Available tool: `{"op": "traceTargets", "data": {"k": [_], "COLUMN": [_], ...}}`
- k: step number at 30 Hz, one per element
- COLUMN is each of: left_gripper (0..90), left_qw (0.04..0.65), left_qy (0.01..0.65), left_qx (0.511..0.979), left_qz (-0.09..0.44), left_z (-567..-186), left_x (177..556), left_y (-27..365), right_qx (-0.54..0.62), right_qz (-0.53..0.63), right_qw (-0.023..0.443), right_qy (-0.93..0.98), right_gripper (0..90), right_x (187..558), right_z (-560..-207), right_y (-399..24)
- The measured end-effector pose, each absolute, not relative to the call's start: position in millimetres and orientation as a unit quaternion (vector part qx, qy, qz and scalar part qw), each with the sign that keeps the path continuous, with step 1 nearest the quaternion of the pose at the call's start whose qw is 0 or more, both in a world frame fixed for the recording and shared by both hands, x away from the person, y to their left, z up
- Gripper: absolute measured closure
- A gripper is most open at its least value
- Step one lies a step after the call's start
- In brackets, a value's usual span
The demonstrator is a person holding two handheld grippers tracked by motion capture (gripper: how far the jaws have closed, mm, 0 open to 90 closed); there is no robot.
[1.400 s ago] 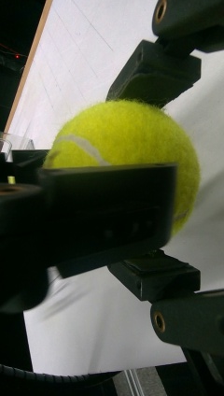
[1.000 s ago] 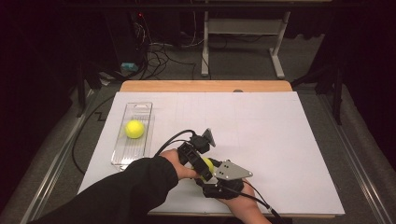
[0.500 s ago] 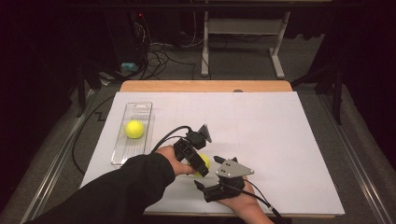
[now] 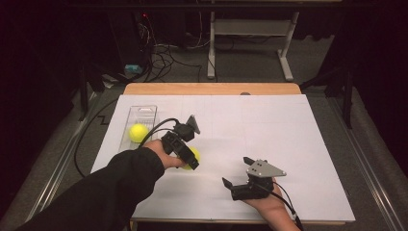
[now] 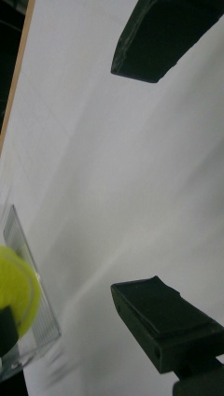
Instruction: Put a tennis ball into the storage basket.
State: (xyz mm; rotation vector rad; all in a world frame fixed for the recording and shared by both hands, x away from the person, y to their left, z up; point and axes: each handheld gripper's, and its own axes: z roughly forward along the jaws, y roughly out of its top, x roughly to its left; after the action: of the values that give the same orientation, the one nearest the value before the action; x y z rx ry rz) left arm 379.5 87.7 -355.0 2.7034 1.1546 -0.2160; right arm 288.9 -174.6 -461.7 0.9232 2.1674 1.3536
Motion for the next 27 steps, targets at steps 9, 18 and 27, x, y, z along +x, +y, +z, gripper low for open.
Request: {"op": "traceTargets", "data": {"k": [9, 18, 27], "left_gripper": [26.9, 26.9, 27.0], "left_qw": [0.090, 0.089, 0.081], "left_qy": [0.420, 0.451, 0.489], "left_qx": [0.901, 0.887, 0.868], "left_qz": [-0.063, -0.053, -0.039], "left_z": [-347, -336, -332], "left_x": [391, 399, 408], "left_y": [128, 166, 203], "right_qx": [0.368, 0.398, 0.415], "right_qz": [0.472, 0.463, 0.461], "right_qw": [0.241, 0.262, 0.274], "right_qy": [0.764, 0.747, 0.736], "right_gripper": [0.0, 0.0, 0.0], "right_x": [290, 286, 280], "right_z": [-462, -462, -461], "right_y": [-218, -256, -277]}}
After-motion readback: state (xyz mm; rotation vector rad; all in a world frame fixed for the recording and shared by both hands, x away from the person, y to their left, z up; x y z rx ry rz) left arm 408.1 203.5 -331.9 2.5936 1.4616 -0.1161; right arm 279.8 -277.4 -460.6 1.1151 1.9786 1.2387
